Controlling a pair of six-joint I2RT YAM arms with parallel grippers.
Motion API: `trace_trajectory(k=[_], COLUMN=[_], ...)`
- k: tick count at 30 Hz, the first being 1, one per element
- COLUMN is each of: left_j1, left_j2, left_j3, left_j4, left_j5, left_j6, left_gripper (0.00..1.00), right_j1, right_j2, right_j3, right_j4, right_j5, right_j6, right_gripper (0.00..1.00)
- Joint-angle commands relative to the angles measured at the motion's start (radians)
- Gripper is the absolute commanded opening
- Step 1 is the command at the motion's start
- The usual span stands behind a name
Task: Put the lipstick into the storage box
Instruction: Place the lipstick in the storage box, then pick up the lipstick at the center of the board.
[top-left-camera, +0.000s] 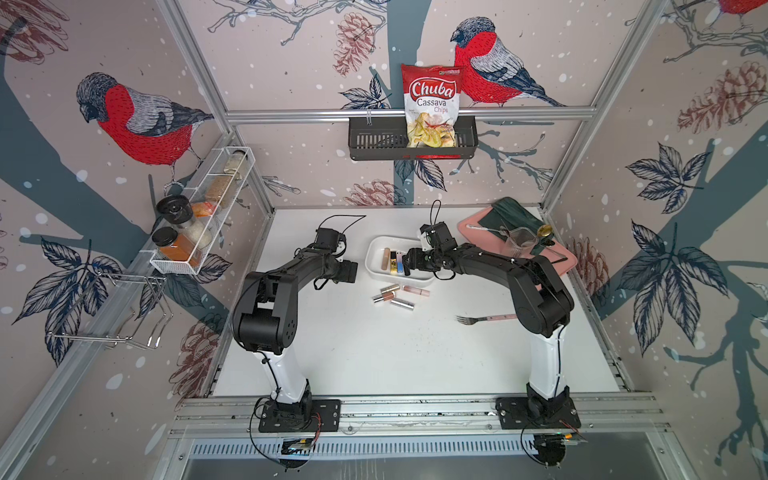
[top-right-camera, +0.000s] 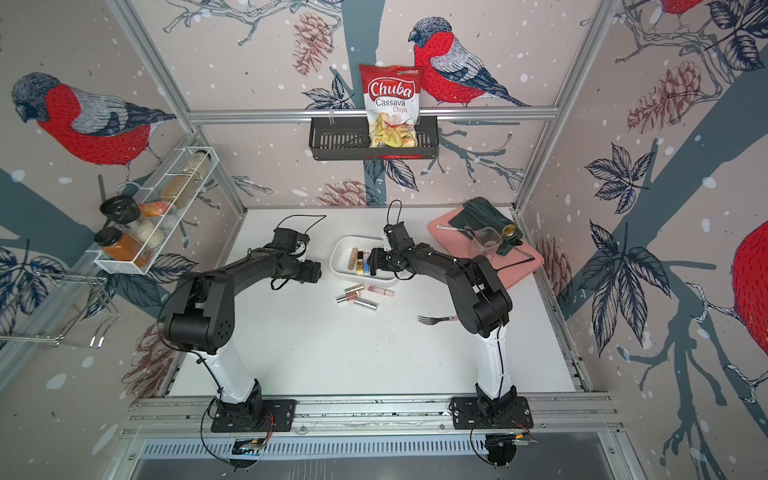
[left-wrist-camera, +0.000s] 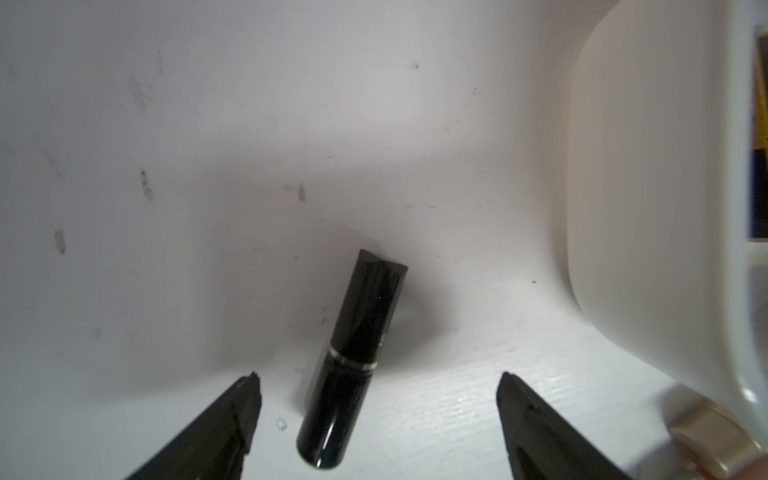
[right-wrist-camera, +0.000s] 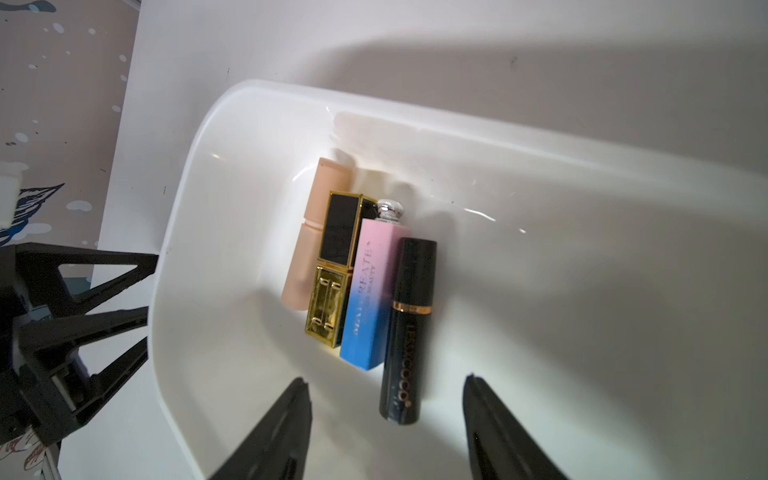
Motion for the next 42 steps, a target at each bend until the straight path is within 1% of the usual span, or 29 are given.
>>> trace_trajectory(k=[1, 5, 9, 14, 16, 18, 20, 22, 23, 25, 27, 29, 34, 38, 42], left_j1=[0.013, 0.016, 0.016, 0.016, 0.016, 0.016, 0.016, 0.016, 0.016, 0.016, 0.016, 0.016, 0.016, 0.017, 0.019], left_j2=[0.035, 0.059, 0.069, 0.078, 0.084, 0.088, 0.092, 0.096, 0.099, 0.104, 0.109, 0.110, 0.099, 0.049, -0.089], left_j3=[0.027, 0.040, 0.039, 0.032, 0.036, 0.039, 0.041, 0.045, 0.046, 0.048, 0.051, 0.050, 0.046, 0.046, 0.031], left_j4=[-0.002, 0.002, 0.003, 0.000, -0.006, -0.013, -0.019, -0.026, -0.030, -0.034, -0.037, -0.038, -0.043, -0.057, -0.073], left_j5=[0.008, 0.007, -0.001, -0.039, -0.069, -0.089, -0.113, -0.125, -0.127, -0.125, -0.123, -0.120, -0.088, -0.077, -0.053], left_j6=[0.024, 0.028, 0.028, 0.020, 0.012, 0.010, 0.005, 0.002, 0.002, 0.000, 0.000, -0.002, -0.013, -0.038, -0.098], left_gripper=[0.92, 0.91, 0.87, 0.80, 0.70, 0.67, 0.62, 0.54, 0.50, 0.37, 0.26, 0.23, 0.05, 0.04, 0.03], right_j1=[0.003, 0.003, 0.005, 0.005, 0.004, 0.003, 0.002, 0.000, -0.003, -0.011, -0.017, -0.025, -0.031, -0.030, -0.032], right_j2=[-0.042, -0.120, -0.232, -0.379, -0.438, -0.485, -0.523, -0.555, -0.569, -0.602, -0.631, -0.654, -0.709, -0.750, -0.788], right_j3=[-0.013, -0.048, -0.108, -0.203, -0.246, -0.279, -0.304, -0.327, -0.339, -0.372, -0.402, -0.423, -0.458, -0.480, -0.511], right_j4=[0.013, 0.018, 0.026, 0.029, 0.029, 0.026, 0.018, 0.005, 0.004, 0.008, 0.011, 0.007, -0.010, -0.018, -0.027], right_j5=[-0.001, 0.006, 0.013, 0.021, 0.029, 0.033, 0.036, 0.037, 0.036, 0.031, 0.032, 0.030, 0.029, 0.018, 0.011], right_j6=[-0.001, -0.008, -0.018, -0.030, -0.033, -0.036, -0.039, -0.045, -0.045, -0.041, -0.040, -0.040, -0.038, -0.034, -0.033], right_gripper=[0.67, 0.67, 0.67, 0.67, 0.67, 0.67, 0.67, 0.67, 0.68, 0.68, 0.68, 0.68, 0.68, 0.68, 0.68])
